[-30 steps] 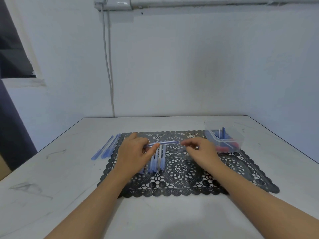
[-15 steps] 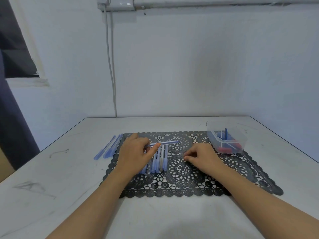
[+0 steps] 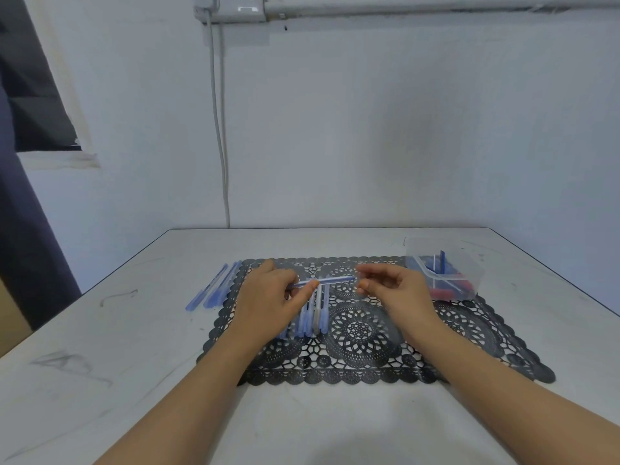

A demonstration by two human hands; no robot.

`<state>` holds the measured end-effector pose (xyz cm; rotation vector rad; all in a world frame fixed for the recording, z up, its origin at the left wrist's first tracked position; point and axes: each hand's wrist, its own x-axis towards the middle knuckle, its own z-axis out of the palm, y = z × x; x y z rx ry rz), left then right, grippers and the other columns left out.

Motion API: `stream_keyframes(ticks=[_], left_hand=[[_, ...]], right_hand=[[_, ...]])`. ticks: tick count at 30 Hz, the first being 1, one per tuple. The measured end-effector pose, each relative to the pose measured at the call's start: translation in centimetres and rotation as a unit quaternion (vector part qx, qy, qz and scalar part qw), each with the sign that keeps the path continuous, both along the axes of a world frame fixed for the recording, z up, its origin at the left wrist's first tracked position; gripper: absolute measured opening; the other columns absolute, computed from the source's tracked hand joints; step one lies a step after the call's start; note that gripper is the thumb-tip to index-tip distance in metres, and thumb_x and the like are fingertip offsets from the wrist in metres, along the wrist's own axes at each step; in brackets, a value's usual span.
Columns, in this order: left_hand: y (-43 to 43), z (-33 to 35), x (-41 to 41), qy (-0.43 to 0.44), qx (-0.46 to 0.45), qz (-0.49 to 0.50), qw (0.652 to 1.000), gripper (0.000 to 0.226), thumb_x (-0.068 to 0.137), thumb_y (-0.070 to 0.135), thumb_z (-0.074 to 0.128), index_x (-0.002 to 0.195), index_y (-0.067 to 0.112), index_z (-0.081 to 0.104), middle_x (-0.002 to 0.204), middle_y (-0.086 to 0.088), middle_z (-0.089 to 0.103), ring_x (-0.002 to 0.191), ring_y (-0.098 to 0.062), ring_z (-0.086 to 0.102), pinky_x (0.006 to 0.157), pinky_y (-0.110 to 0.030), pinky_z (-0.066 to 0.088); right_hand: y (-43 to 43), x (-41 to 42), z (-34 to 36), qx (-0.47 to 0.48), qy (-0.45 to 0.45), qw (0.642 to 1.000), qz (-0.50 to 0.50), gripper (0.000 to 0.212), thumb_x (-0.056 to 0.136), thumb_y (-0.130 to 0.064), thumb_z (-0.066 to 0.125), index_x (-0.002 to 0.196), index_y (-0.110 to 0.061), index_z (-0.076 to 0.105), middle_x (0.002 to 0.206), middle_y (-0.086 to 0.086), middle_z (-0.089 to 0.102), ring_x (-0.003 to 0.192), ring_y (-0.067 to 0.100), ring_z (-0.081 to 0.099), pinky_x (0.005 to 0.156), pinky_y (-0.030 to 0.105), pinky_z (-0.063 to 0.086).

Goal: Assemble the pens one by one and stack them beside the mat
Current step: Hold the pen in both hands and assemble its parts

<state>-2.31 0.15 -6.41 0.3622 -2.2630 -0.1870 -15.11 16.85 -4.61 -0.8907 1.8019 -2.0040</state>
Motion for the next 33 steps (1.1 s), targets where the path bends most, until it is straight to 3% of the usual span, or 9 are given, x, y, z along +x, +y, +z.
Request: stream_keyframes(ticks=[7,16,19,23,33], left_hand=[[-0.06,-0.30,-0.22,-0.007,0.007,-0.014,1.000,0.046,0.082,0.061,0.041,0.054,0.025,0.040,0.050,0.009,0.037,0.062,-0.011,0.039,0.052,-0.021,0.028],[0.10,-0.21,-0.11,-0.012,0.023,-0.020,0.999,0.044,0.082,0.062,0.039,0.053,0.030,0.034,0.052,0.011,0.037,0.063,-0.009,0.040,0.051,-0.022,0.024],[0.00,-0.31,-0.23,-0.019,0.023,-0.023,0.999,0.046,0.082,0.063,0.038,0.054,0.027,0.038,0.052,0.010,0.038,0.064,-0.009,0.040,0.051,-0.021,0.024],[-0.05,-0.35,-0.24,-0.017,0.025,-0.027,0.999,0.045,0.082,0.063,0.038,0.054,0.027,0.038,0.052,0.010,0.038,0.064,-0.008,0.040,0.051,-0.022,0.027],[0.30,-0.08,-0.10,-0.021,0.022,-0.032,0.999,0.046,0.081,0.061,0.039,0.055,0.024,0.042,0.053,0.010,0.036,0.062,-0.008,0.039,0.050,-0.021,0.026]], right_hand=[[-0.30,0.19,-0.33,-0.019,0.012,1.000,0.009,0.027,0.077,0.015,0.062,0.085,-0.010,0.069,0.078,0.010,0.070,0.064,0.011,0.067,0.068,0.017,0.055],[-0.48,0.09,-0.49,-0.047,-0.003,0.999,0.022,0.028,0.076,0.015,0.062,0.082,-0.011,0.070,0.073,0.003,0.072,0.065,0.015,0.067,0.067,0.019,0.055],[-0.38,0.21,-0.52,-0.053,0.009,0.998,0.023,0.028,0.077,0.015,0.062,0.081,-0.011,0.069,0.074,0.007,0.070,0.065,0.015,0.066,0.067,0.019,0.055],[-0.35,0.27,-0.48,-0.061,0.014,0.998,0.032,0.019,0.081,0.012,0.059,0.089,-0.003,0.068,0.070,0.009,0.067,0.060,0.013,0.063,0.062,0.018,0.054],[-0.45,0.06,-0.94,-0.040,0.062,0.997,0.030,0.021,0.085,0.004,0.058,0.087,-0.014,0.069,0.068,0.010,0.065,0.058,0.014,0.059,0.056,0.020,0.052]])
